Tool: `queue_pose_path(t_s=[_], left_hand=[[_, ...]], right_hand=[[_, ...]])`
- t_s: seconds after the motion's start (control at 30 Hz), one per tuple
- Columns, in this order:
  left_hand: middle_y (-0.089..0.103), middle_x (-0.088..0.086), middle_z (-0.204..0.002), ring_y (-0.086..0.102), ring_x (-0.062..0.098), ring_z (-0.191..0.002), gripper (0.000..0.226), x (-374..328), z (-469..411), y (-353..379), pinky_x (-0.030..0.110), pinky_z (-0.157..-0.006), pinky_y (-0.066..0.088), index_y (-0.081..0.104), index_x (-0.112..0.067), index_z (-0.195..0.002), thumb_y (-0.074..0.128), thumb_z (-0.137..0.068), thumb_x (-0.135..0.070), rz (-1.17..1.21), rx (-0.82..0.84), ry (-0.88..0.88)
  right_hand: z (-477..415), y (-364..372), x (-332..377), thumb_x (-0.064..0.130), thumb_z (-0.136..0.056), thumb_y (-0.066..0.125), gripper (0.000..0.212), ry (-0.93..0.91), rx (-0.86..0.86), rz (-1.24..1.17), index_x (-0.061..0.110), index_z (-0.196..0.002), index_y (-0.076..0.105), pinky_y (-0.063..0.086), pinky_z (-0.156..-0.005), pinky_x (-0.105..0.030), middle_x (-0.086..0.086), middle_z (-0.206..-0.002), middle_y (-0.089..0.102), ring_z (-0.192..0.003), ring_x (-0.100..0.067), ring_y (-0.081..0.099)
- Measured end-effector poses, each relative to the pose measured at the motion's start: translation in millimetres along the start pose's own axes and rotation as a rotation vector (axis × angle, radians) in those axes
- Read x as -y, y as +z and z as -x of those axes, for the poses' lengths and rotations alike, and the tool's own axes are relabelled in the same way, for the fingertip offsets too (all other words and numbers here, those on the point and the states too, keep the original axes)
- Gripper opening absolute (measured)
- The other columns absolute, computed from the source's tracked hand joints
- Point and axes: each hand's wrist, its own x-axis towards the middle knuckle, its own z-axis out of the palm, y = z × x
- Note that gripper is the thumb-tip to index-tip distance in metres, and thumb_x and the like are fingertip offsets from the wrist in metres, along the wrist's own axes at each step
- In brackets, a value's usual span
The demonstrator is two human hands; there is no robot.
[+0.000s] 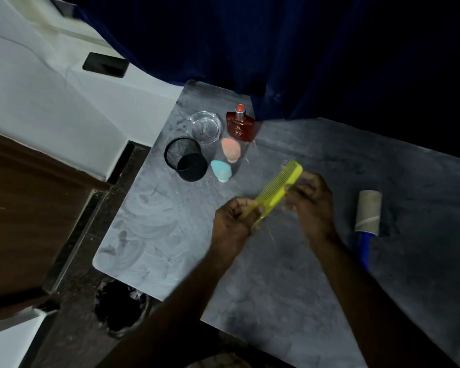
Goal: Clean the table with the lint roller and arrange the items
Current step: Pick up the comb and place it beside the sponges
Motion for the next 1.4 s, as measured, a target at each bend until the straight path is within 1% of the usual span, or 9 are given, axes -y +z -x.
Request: queue_pose_path(t_s=[0.1,0.2,0.33,0.47,0.6,0.8,1.07,1.17,1.4], left_hand=[[0.073,0.006,-0.078,0.062,0.014,-0.057,0.023,-6.6,-19.1,-4.5,0.022,-0.048,0.05,0.071,0.003,-0.114,0.075,-0.101,-0.016,-0.045,-0.053,-0.027],[0.073,0.004,-0.084,0.063,0.015,-0.058,0.012,-5.5,-32.9,-12.0,0.026,-0.048,0.054,0.07,-0.006,-0.112,0.072,-0.102,-0.014,-0.041,-0.122,-0.052],[0.075,0.011,-0.097,0.073,0.028,-0.071,0.018,6.5,-38.2,-23.5,0.039,-0.057,0.065,0.068,-0.016,-0.115,0.076,-0.098,-0.015,-0.189,-0.194,-0.006],[0.073,-0.014,-0.084,0.07,0.005,-0.062,0.035,16.3,-34.5,-27.9,0.042,-0.052,0.066,0.062,-0.025,-0.12,0.083,-0.093,-0.02,-0.209,-0.136,0.055],[0.075,-0.009,-0.095,0.076,0.02,-0.077,0.04,18.4,-38.1,-27.2,0.051,-0.073,0.067,0.06,-0.028,-0.12,0.086,-0.09,-0.033,-0.374,-0.111,0.091],[0.077,-0.011,-0.11,0.076,0.02,-0.099,0.044,21.5,-43.2,-34.9,0.041,-0.086,0.063,0.057,-0.035,-0.123,0.079,-0.088,-0.05,-0.765,-0.14,0.212],[0.076,-0.004,-0.106,0.076,0.027,-0.093,0.047,18.0,-52.9,-35.1,0.037,-0.077,0.059,0.054,-0.03,-0.127,0.073,-0.092,-0.055,-0.963,-0.132,0.352],[0.076,-0.004,-0.102,0.076,0.026,-0.089,0.048,17.0,-54.6,-33.7,0.032,-0.07,0.05,0.055,-0.027,-0.128,0.073,-0.092,-0.054,-1.023,-0.13,0.392],[0.077,-0.003,-0.099,0.076,0.029,-0.089,0.043,19.9,-58.3,-33.4,0.038,-0.073,0.058,0.051,-0.028,-0.126,0.066,-0.095,-0.054,-1.102,-0.092,0.315]], right_hand=[[-26.1,20.6,8.9,-0.008,-0.089,0.067,0.033,0.011,-0.007,-0.023,0.003,-0.118,0.056,0.055,-0.05,-0.026,-0.005,-0.08,0.068,-0.055,-0.005,0.063],[-51.5,35.5,13.4,-0.009,-0.09,0.066,0.031,0.015,-0.013,-0.004,0.002,-0.117,0.056,0.054,-0.048,-0.025,-0.007,-0.082,0.067,-0.053,-0.008,0.063],[-84.8,50.5,16.1,-0.006,-0.092,0.066,0.026,0.059,0.004,0.081,0.008,-0.113,0.058,0.056,-0.047,-0.023,-0.007,-0.089,0.067,-0.062,-0.014,0.065],[-112.1,62.2,12.5,-0.007,-0.089,0.068,0.029,0.116,0.049,0.188,0.009,-0.112,0.06,0.059,-0.051,-0.029,-0.015,-0.104,0.07,-0.067,-0.019,0.069],[-127.7,69.9,10.9,-0.009,-0.085,0.072,0.036,0.121,0.073,0.306,0.015,-0.107,0.057,0.06,-0.059,-0.04,-0.022,-0.117,0.07,-0.082,-0.033,0.072],[-136.3,75.5,9.5,-0.006,-0.086,0.071,0.046,0.093,0.114,0.498,0.014,-0.123,0.055,0.064,-0.057,-0.042,-0.022,-0.122,0.068,-0.093,-0.039,0.074],[-137.3,80.1,17.9,0.001,-0.091,0.062,0.039,-0.084,0.153,0.782,0.013,-0.127,0.053,0.061,-0.083,-0.056,-0.019,-0.116,0.071,-0.101,-0.039,0.072],[-136.2,83.0,20.6,0.003,-0.093,0.063,0.035,-0.127,0.136,0.88,0.011,-0.126,0.055,0.06,-0.086,-0.055,-0.019,-0.115,0.071,-0.101,-0.038,0.071],[-131.2,83.8,22.6,0.015,-0.093,0.066,0.037,-0.239,0.075,1.11,0.015,-0.129,0.057,0.053,-0.092,-0.039,-0.017,-0.124,0.069,-0.117,-0.038,0.064]])
